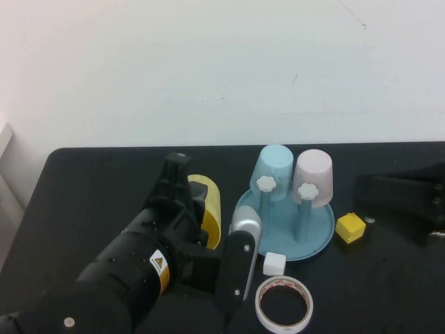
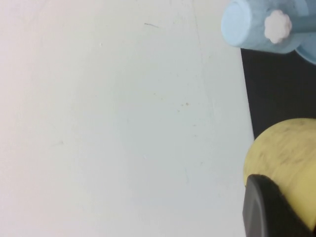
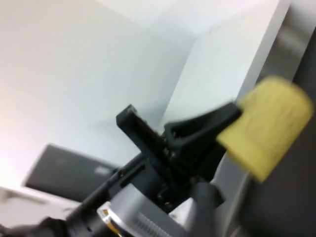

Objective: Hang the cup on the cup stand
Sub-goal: Adjust the cup with two arms

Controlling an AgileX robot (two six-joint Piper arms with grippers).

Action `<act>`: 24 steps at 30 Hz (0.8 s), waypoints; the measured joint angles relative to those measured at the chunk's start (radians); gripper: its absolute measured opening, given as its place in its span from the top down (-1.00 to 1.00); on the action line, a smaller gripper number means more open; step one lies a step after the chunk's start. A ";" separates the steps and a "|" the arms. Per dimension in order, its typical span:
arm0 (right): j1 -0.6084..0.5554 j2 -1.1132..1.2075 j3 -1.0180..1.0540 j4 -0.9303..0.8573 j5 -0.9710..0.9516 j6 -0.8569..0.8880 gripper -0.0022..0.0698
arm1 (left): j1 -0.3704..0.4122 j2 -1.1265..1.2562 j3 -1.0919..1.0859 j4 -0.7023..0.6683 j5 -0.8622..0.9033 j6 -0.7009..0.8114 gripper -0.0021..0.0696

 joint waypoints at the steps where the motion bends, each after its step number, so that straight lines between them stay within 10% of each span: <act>1: 0.027 0.025 -0.011 0.000 -0.002 0.041 -0.53 | 0.000 0.000 0.000 0.000 0.000 0.017 0.91; 7: 0.122 0.204 -0.095 0.000 -0.009 0.209 -0.94 | 0.000 0.000 0.000 0.001 0.022 0.054 0.91; 24: 0.122 0.372 -0.202 0.008 -0.079 0.132 -0.98 | 0.000 0.000 -0.017 0.001 0.167 -0.474 0.91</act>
